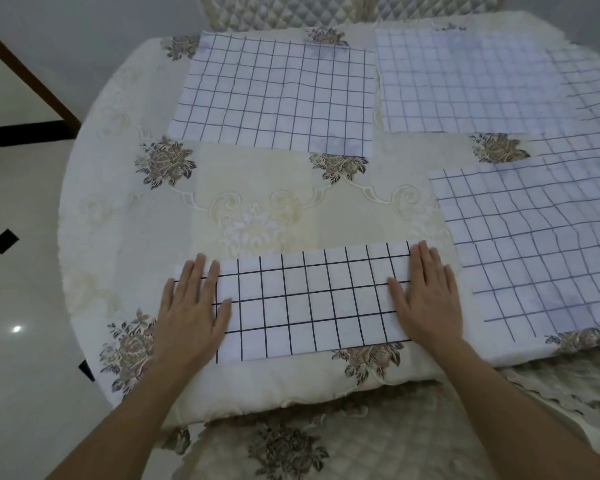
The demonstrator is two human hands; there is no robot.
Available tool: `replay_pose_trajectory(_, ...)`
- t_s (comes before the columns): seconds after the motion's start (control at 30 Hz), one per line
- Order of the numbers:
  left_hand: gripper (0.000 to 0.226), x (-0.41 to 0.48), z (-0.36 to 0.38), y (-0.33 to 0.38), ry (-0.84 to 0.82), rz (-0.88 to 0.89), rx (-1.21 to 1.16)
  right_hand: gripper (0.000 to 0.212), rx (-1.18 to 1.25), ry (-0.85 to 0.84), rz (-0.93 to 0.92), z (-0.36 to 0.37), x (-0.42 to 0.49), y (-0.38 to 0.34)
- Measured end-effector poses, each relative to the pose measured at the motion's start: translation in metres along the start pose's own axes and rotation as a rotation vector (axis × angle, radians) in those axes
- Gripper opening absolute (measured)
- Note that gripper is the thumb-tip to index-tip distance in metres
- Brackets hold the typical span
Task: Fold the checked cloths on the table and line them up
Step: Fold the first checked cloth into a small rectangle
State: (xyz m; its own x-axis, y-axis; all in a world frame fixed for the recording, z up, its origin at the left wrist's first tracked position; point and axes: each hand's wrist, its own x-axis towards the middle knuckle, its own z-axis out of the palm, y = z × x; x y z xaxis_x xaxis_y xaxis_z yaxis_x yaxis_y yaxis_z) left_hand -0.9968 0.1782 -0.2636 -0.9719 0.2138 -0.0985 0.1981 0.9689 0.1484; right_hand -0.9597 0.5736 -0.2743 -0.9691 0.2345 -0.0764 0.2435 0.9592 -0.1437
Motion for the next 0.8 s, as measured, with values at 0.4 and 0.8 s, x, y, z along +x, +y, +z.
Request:
replay_pose_trajectory(0.4, 0.047, 0.072, -0.05, 0.131, 0.092, 0.616, -0.002, 0.064, 0.054, 0.102, 0.097, -0.068, -0.026, 0.014)
replay_pose_trajectory(0.8, 0.041, 0.141, -0.029, 0.288, -0.05, 1.374, 0.212, 0.029, 0.163, 0.084, 0.344, -0.049, -0.052, 0.02)
